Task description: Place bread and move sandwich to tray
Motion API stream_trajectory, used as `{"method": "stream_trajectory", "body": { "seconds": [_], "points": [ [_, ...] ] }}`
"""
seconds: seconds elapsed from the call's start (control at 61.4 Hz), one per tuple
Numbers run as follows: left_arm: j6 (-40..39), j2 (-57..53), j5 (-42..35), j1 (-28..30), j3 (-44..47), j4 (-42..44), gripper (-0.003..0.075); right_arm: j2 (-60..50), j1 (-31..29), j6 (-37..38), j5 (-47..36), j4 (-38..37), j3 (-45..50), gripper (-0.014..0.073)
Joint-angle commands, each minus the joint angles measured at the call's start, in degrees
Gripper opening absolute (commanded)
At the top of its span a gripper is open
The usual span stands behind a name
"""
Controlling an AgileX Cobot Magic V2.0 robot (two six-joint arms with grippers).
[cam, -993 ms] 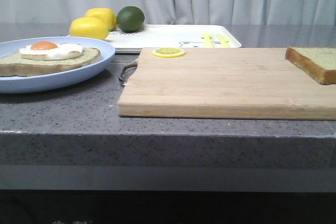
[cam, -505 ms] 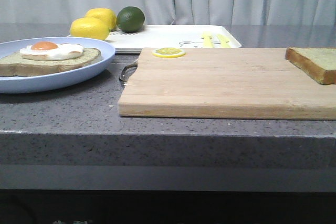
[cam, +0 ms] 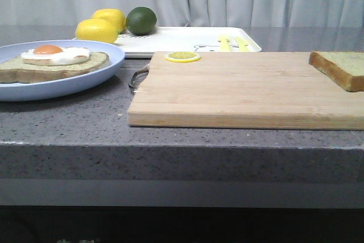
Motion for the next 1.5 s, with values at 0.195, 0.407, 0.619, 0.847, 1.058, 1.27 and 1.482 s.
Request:
{"method": "stream_trajectory", "body": {
  "seconds": [0.195,0.407,0.619,0.847,1.058,1.27,1.482],
  "points": [
    [-0.2,2.97,-4.09,0.0,-1.44,3.23,0.0288,6.64,-0.37,-0.15,-2.36,-0.29,-1.85,0.0508],
    [-0.2,3.54,-4.86,0.0,-1.44,3.27,0.0554,10.59,-0.37,-0.15,-4.2,1.16,-1.85,0.0653],
    [-0.2,4.61,-4.86,-0.27,-1.44,3.27,0.0543,16.95,-0.37,-0.15,-2.35,2.9,-5.69,0.0645],
    [-0.08,4.98,-4.74,-4.91,-1.44,5.16,0.0543,26.29,-4.94,-0.15,4.82,2.22,-15.25,0.0645],
    [-0.08,4.98,-4.33,-9.48,-1.44,6.08,0.0543,32.08,-21.52,-6.15,8.62,11.3,-18.03,0.0645],
    [-0.08,4.98,-3.24,-10.36,-1.44,6.08,0.0543,38.26,-39.58,-21.61,17.71,37.81,-18.03,0.0645],
    [-0.08,4.98,-2.89,-10.36,-1.44,6.08,0.0543,43.59,-44.22,-27.16,21.17,46.73,-18.03,0.0645]
  ]
}}
